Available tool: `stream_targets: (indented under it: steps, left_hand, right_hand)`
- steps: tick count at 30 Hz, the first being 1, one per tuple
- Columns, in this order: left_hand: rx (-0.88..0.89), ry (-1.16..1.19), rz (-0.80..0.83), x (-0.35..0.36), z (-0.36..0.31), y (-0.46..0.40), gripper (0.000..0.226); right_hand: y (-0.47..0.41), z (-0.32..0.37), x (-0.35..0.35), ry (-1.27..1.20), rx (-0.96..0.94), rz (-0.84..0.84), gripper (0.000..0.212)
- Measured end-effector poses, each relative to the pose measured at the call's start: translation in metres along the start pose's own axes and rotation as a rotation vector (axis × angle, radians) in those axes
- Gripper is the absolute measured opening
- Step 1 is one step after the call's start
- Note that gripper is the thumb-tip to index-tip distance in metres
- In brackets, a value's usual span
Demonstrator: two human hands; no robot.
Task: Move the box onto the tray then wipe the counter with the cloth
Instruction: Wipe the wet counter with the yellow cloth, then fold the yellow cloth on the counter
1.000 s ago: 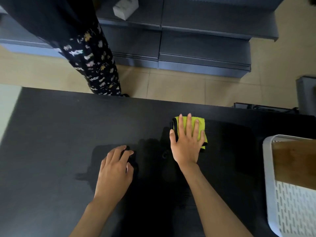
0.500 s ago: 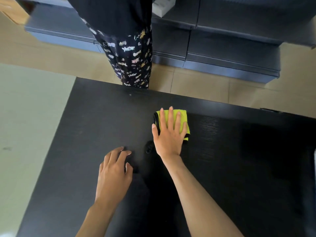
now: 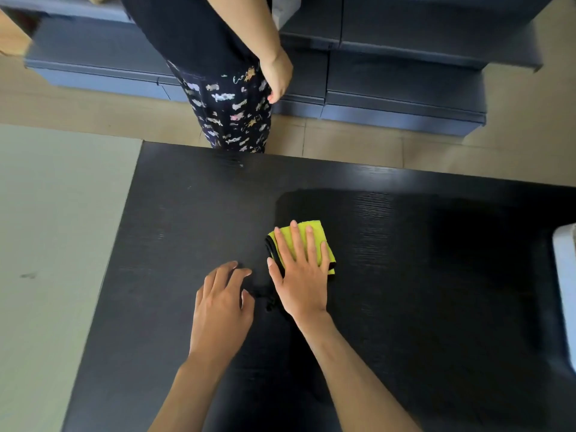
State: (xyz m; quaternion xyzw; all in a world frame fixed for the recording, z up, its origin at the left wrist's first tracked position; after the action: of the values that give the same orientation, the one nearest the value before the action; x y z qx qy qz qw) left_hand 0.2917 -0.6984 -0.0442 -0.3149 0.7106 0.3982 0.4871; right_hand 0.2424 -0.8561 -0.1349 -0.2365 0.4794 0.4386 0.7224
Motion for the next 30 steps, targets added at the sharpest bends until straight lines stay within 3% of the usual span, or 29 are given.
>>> stream_targets:
  steps: [6, 11, 26, 28, 30]
  left_hand:
    - [0.024, 0.014, 0.008, 0.002, -0.002, 0.019, 0.038]
    - [0.036, 0.014, 0.017, 0.010, -0.002, 0.042, 0.037]
    - [0.074, -0.048, -0.057, 0.005, -0.018, 0.148, 0.033]
    - [0.081, -0.053, -0.067, 0.000, -0.025, 0.162, 0.033]
    - [0.094, -0.046, -0.060, -0.005, -0.035, 0.176, 0.033]
  right_hand:
    - [0.067, -0.001, 0.004, 0.007, -0.045, 0.026, 0.075]
    - [0.121, -0.001, 0.006, -0.009, -0.080, 0.019, 0.066]
    - [0.237, -0.023, -0.036, -0.026, -0.469, 0.170, 0.049]
    - [0.248, -0.031, -0.053, -0.057, -0.468, 0.235, 0.041]
    - [0.257, -0.043, -0.069, -0.223, -0.334, 0.326, 0.036]
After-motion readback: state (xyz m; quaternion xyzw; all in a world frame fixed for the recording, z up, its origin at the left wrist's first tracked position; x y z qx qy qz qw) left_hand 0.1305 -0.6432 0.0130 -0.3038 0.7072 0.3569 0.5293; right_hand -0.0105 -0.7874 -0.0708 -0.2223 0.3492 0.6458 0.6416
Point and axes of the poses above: each hand's wrist, its own y-axis away from the middle knuckle, its own x-axis out of the palm, z = x × y, the point moved 4 cm from there along -y, towards the middle knuckle, and after that the axes turned 13 degrees about -y, right-handed, at the moved point
